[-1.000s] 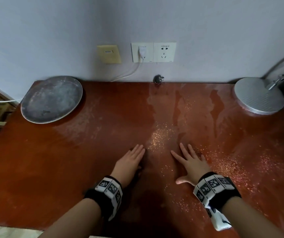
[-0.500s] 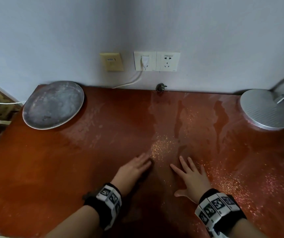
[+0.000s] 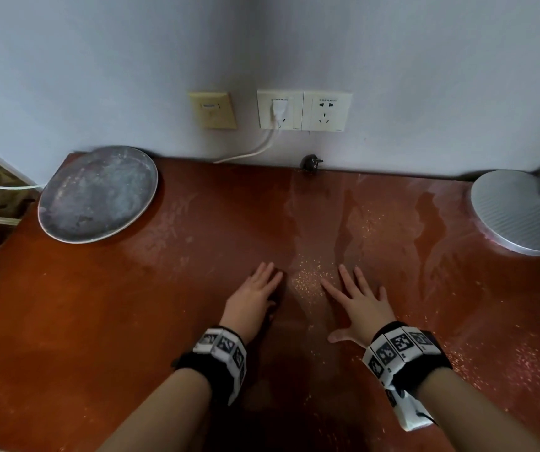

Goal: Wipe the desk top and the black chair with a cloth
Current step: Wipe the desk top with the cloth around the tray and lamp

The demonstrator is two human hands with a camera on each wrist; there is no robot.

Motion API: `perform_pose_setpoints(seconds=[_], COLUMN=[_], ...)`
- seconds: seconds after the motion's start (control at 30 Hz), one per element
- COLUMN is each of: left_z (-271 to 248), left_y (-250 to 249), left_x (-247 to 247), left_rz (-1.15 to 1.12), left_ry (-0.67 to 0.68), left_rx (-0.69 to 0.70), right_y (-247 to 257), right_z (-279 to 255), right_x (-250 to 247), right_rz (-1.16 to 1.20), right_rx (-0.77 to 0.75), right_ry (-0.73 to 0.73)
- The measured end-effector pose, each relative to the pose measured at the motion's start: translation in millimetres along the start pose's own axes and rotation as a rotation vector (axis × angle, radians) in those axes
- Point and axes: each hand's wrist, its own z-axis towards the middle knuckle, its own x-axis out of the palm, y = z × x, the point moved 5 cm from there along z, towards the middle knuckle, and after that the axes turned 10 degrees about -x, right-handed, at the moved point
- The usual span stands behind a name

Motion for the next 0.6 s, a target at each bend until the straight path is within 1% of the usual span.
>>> perform_pose_setpoints(seconds=[0.07,0.13,0.17,0.27,0.3,0.33,0.37,0.43,0.5,0.53,0.6], left_z=[9.0,3.5,-2.5,-28.8,-33.8,-33.0,-26.3,-2.8,24.7,35.0,43.2], left_y=[3.9,-2.9,-9.9,-44.2,-50.8,-51.2,-46.0,-26.8,-6.8,-1.2,-1.5], left_x=[-8.3,-6.0,-0.4,23.1,28.5,28.5,24.1,7.2,-8.5,-14.8,-21.5], left_rz=[-0.050,-0.084,-0.094,-0.055,-0.043,-0.039,-0.056,-0.096,-0.103,-0.100,-0.081], left_ry=[-0.029,-0.028,-0.012,0.100,0.133,0.138,0.112,0.035,0.014,0.012,-0.001], left_rx=[-0.080,-0.057,0.002,0.310,0.369,0.367,0.314,0.135,-0.036,-0.086,-0.123], right_y=[-0.4,0.3,0.3,-0.3,-0.2,0.1,0.3,0.2,-0.2,-0.2,-0.2], right_z=[-0.7,0.6,0.9,0.3,0.3,0.5,0.7,1.3,0.9,1.1,1.6], right_x=[0.8,2.1,2.5,3.2,3.1,2.9,2.8,2.7,2.7,2.9,2.6], right_rz=[-0.013,-0.010,-0.009,-0.015,-0.014,-0.008,-0.003,-0.007,-0.018,-0.017,-0.008], right_rx=[0.002,0.001,0.002,0.001,-0.002,-0.004,-0.006,-0.008,-0.012,-0.012,-0.013], right_ry=[0.009,0.014,0.012,0.007,0.006,0.006,0.008,0.015,0.024,0.026,0.025])
